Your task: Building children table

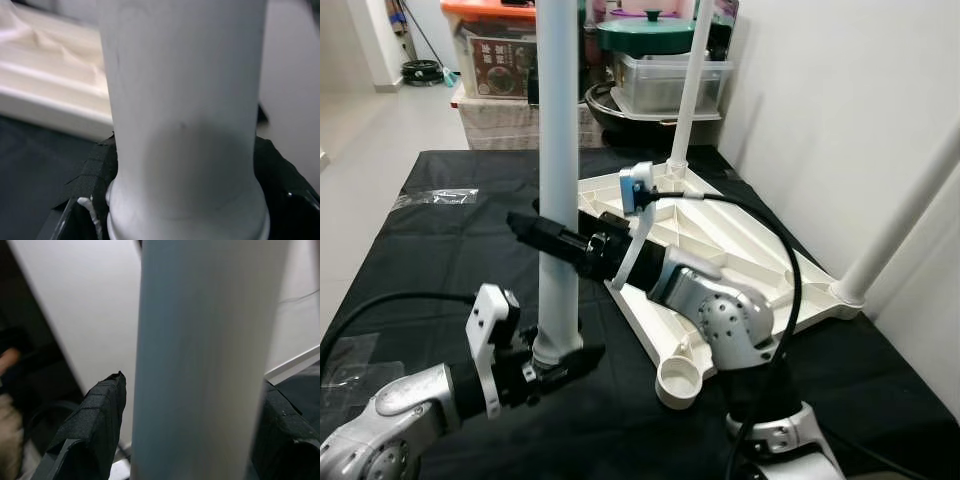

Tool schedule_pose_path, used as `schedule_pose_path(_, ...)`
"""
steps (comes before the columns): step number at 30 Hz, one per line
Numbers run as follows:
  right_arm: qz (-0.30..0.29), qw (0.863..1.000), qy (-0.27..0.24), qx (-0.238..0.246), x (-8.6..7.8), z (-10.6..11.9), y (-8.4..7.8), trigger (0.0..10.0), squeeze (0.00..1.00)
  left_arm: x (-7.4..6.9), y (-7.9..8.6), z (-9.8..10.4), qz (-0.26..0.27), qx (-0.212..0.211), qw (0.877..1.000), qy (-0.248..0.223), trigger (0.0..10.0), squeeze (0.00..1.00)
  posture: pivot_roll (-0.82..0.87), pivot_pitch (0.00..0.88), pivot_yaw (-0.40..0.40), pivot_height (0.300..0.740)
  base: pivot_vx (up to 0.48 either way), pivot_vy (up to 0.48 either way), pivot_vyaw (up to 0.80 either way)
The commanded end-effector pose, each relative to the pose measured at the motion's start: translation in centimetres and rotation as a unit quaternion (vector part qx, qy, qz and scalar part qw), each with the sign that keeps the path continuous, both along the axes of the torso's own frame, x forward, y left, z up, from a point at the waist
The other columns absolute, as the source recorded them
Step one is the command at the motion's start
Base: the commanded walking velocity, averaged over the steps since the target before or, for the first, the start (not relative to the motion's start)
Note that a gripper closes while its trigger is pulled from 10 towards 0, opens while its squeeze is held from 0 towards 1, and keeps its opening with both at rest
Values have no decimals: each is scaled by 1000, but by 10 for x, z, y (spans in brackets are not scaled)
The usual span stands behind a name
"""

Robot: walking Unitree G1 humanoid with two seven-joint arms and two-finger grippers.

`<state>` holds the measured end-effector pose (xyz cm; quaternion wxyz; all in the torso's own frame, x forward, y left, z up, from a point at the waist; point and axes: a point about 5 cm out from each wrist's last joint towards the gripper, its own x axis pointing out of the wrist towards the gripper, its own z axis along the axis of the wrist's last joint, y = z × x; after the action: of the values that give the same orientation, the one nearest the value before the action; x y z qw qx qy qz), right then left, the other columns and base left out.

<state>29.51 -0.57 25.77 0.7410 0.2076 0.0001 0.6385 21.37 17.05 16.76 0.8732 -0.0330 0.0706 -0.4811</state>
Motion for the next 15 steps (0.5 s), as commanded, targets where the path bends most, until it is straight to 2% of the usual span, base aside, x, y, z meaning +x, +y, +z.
schedule_pose_path(1,17,1000,-1,-1,-4,1,2,10000,0,-2,-5,3,-19,6,1000,-14,10000,0,22,0,-70,740,0,0,0)
schedule_pose_path(3,45,999,17,-8,-9,-4,2,10000,0,-6,-1,2,-37,33,999,-16,10000,0,25,0,-69,740,0,0,0)
schedule_pose_path(7,50,998,25,-9,-10,-7,2,10000,0,-6,0,2,-42,40,998,-16,10000,0,24,0,-68,740,0,0,0)
schedule_pose_path(8,65,997,41,1,-14,-8,3,4824,0,-7,1,1,-49,47,998,-16,10000,0,21,0,-63,740,0,0,0)
schedule_pose_path(9,76,996,52,7,-17,-10,3,1098,0,-8,1,1,-55,53,997,-15,10000,0,21,0,-61,740,0,0,0)
schedule_pose_path(10,76,996,52,7,-17,-10,3,1098,0,-8,1,1,-55,53,997,-15,10000,0,21,0,-61,740,0,0,0)
schedule_pose_path(11,83,995,62,13,-20,-12,3,0,0,-8,1,0,-59,56,997,-15,10000,0,20,0,-60,740,0,0,0)
schedule_pose_path(15,85,994,70,19,-22,-15,4,0,0,-8,1,1,-65,59,996,-17,10000,0,19,0,-60,740,0,0,0)
